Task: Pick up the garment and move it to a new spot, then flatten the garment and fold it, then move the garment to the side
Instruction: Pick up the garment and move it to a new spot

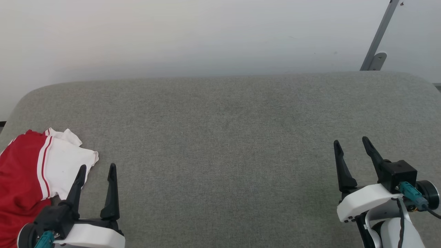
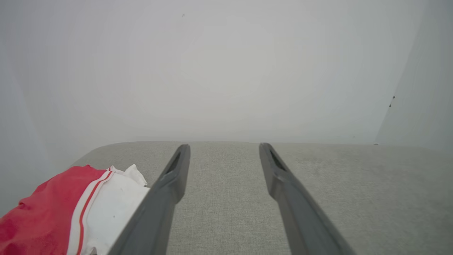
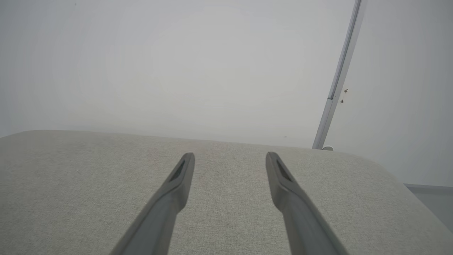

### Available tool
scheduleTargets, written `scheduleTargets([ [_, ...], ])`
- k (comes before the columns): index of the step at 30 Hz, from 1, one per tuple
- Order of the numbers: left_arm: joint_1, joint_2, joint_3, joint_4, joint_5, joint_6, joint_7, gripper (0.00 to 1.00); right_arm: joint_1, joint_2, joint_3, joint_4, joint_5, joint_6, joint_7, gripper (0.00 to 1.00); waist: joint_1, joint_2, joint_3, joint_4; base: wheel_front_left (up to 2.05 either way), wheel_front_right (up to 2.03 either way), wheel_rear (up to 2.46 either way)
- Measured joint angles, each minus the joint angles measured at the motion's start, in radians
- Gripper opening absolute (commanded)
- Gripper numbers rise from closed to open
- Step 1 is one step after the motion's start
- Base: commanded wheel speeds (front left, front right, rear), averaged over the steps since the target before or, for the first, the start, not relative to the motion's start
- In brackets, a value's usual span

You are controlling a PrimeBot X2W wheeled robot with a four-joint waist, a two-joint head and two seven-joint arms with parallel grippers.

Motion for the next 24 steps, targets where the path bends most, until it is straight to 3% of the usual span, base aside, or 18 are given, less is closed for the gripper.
scheduleTargets([
  [12,-0.021,0.006,0.075,0.031,-0.026,0.054,0.000,1.00,-0.001,0.003,0.066,-0.004,0.005,0.000,0.011,1.00,0.0000,0.0000,-0.007,0.088,0.00,0.00,0.00],
  [18,-0.025,0.016,0.110,0.045,-0.035,0.090,0.006,1.00,-0.002,0.001,0.113,-0.001,0.023,0.000,0.021,1.00,0.0000,0.0000,-0.018,0.180,0.00,0.00,0.00],
  [24,-0.005,0.020,0.110,0.041,-0.048,0.098,0.023,1.00,-0.002,-0.002,0.148,0.015,0.041,0.000,0.024,1.00,0.0000,0.0000,-0.036,0.283,0.00,0.00,0.00],
])
